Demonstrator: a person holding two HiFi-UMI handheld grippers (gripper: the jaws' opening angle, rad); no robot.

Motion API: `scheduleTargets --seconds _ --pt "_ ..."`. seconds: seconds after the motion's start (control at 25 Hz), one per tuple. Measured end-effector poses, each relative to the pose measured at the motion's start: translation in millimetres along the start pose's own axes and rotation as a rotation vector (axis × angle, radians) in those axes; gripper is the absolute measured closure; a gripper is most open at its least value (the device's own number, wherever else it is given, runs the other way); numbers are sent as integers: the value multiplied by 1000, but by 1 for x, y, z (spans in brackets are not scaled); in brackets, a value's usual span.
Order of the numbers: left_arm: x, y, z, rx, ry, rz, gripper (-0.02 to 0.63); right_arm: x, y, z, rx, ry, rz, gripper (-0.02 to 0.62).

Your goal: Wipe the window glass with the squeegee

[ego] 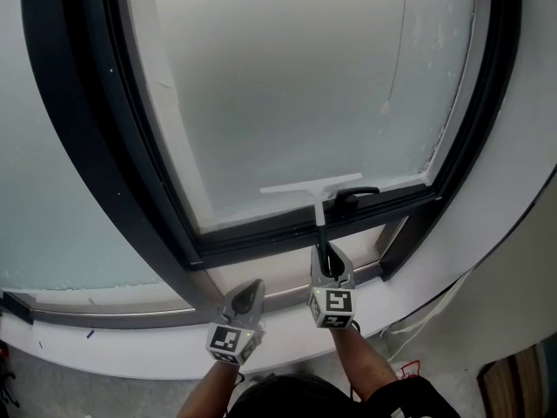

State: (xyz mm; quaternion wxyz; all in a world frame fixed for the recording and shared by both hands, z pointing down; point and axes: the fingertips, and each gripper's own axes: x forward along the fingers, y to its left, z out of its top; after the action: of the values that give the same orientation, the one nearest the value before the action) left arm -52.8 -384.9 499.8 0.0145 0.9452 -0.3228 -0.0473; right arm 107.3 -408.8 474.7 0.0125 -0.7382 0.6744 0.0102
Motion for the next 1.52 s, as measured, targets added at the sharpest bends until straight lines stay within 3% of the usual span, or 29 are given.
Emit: scheduleTargets --seconds 0.16,0.48,0.64,0.88,1.16,1.52 --pt "-4 10 7 -4 -25 -20 606 7 -8 52 14 -96 -16 500" --pt "-1 5 19 -11 -63 -43 606 34 -32 193 14 -295 15 500" --pt "25 4 30 79 -84 13 606 58 -59 261 10 -419 41 500" --pt "72 -27 48 110 -142 113 606 75 -82 328 19 -531 153 500" --pt "102 -71 63 136 -173 172 606 89 -99 357 -12 -558 183 500" --pt "85 -66 79 160 -191 209 606 93 -97 340 -41 -517 130 500"
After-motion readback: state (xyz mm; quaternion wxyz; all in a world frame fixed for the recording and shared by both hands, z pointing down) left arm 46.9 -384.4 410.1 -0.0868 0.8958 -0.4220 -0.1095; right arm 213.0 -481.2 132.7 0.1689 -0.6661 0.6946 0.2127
